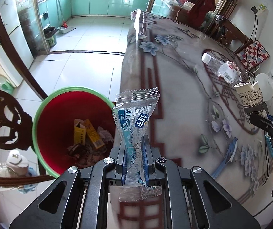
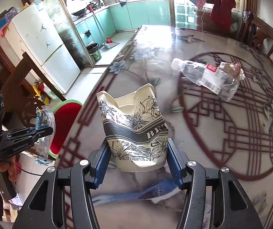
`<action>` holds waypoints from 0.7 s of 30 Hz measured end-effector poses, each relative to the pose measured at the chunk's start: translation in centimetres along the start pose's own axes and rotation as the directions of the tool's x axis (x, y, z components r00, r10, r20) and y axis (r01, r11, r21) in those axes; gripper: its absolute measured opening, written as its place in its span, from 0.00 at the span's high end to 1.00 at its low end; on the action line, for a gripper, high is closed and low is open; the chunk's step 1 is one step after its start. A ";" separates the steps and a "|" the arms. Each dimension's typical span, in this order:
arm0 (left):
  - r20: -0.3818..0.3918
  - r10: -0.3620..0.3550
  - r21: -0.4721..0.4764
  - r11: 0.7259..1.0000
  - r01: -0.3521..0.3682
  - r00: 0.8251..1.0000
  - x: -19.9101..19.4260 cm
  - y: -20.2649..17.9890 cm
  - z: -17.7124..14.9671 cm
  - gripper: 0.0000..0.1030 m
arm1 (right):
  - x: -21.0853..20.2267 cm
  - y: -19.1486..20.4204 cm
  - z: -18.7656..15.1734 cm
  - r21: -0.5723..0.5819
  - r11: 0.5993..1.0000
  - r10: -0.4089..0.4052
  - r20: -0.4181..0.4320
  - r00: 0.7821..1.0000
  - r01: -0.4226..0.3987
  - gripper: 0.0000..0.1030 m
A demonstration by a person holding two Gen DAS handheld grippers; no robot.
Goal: Collect trash
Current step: 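Carry the toothbrush package and paper cup over the red bucket with both grippers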
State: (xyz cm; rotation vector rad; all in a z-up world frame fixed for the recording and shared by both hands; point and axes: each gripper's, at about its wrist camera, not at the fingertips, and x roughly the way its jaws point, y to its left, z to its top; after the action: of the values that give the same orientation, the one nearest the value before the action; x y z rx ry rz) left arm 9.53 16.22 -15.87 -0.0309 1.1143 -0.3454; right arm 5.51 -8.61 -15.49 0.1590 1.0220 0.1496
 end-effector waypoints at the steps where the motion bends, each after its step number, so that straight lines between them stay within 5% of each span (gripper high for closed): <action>1: 0.000 0.001 -0.001 1.000 -0.001 1.000 0.0 0.4 0.0 0.89 | 0.1 0.3 0.1 -0.001 1.000 -0.001 0.000 1.000 0.001 0.47; 21: -0.008 0.061 -0.102 0.993 -0.061 0.998 0.0 8.2 -0.5 0.88 | 2.1 7.8 2.4 -0.092 0.995 0.042 -0.015 0.999 -0.043 0.47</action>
State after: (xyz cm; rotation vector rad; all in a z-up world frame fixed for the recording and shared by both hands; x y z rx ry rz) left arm 11.18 24.05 -17.65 -0.0865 1.1344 -0.2339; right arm 8.21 -0.74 -14.45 0.0955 1.0232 0.2369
